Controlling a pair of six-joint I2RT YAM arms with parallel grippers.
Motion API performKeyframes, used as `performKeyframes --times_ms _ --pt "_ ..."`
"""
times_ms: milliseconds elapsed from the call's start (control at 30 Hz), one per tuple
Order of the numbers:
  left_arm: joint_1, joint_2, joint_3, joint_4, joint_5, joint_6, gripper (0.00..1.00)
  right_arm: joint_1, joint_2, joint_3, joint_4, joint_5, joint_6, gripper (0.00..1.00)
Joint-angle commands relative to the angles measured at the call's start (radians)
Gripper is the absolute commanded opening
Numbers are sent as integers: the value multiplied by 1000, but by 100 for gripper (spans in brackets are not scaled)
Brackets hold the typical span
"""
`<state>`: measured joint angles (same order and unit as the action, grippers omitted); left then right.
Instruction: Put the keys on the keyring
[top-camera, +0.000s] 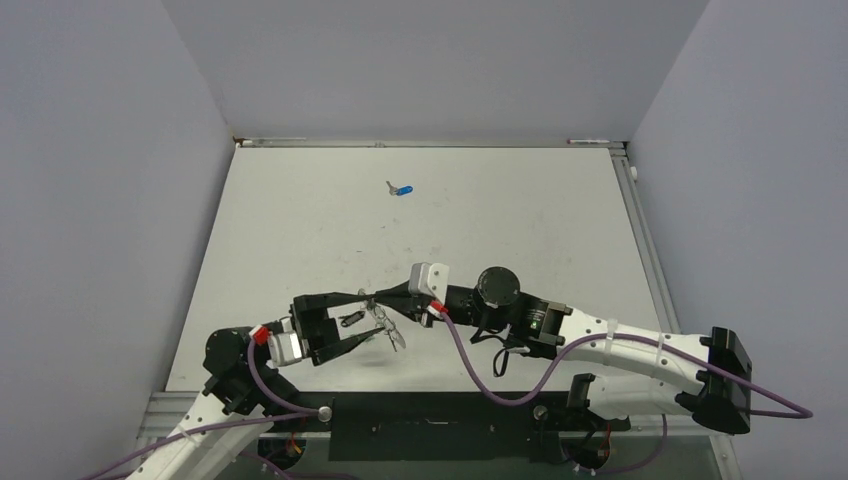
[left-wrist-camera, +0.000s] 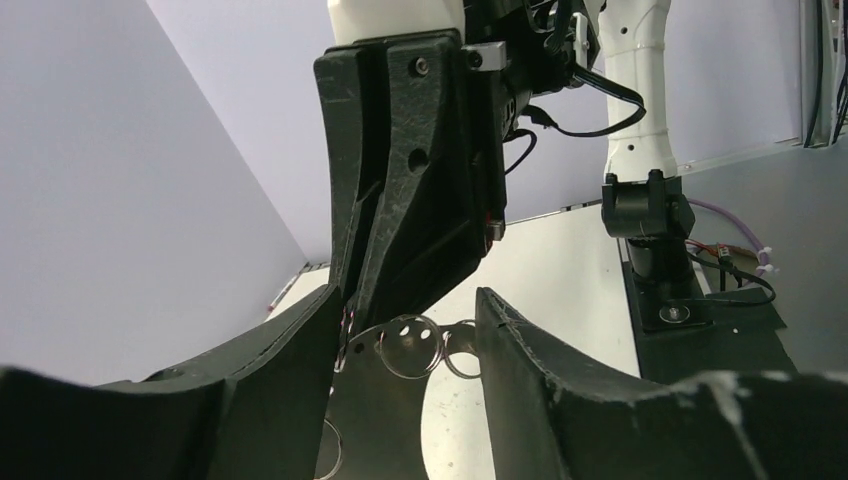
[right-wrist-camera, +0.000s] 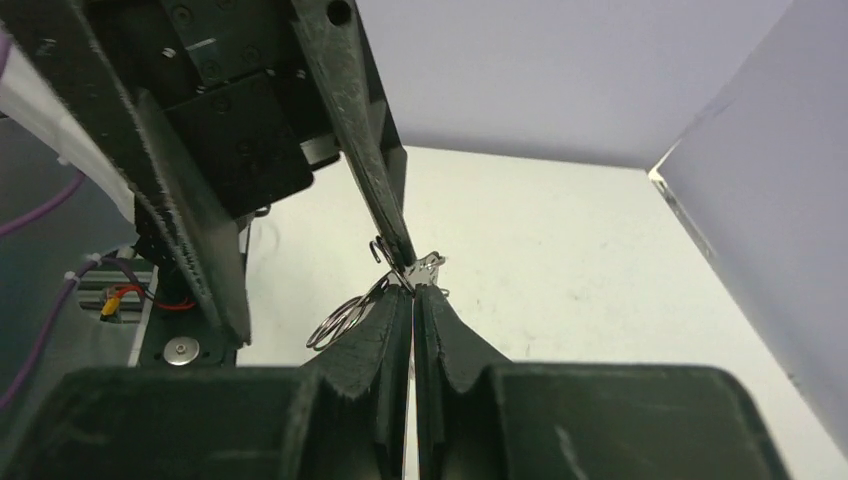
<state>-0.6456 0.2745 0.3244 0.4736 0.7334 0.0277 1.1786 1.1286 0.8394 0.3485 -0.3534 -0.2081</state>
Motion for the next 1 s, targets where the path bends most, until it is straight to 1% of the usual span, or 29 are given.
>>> performKeyframes --times_ms 0,200,267,467,667,767,800,967 --pt "1 -20 -2 -32 -2 12 51 -18 -12 49 -53 131 109 5" --pt "8 -41 3 -62 -54 28 66 -33 -50 43 -132 145 165 5" --pt "12 -47 6 -70 -73 29 68 -33 -67 32 -141 151 182 5" --pt "24 -52 15 -94 -137 24 67 -33 -110 8 -161 221 242 5" --pt "39 -52 34 -137 -258 19 66 -33 -143 -15 -194 329 269 5" --pt "43 -55 31 -137 -333 7 65 -33 -167 -35 -203 350 274 5" --pt "45 -55 29 -137 -360 4 65 -33 -176 -40 -214 388 277 5" --pt "46 -38 27 -121 -453 -21 62 -33 -220 -45 -273 469 281 5"
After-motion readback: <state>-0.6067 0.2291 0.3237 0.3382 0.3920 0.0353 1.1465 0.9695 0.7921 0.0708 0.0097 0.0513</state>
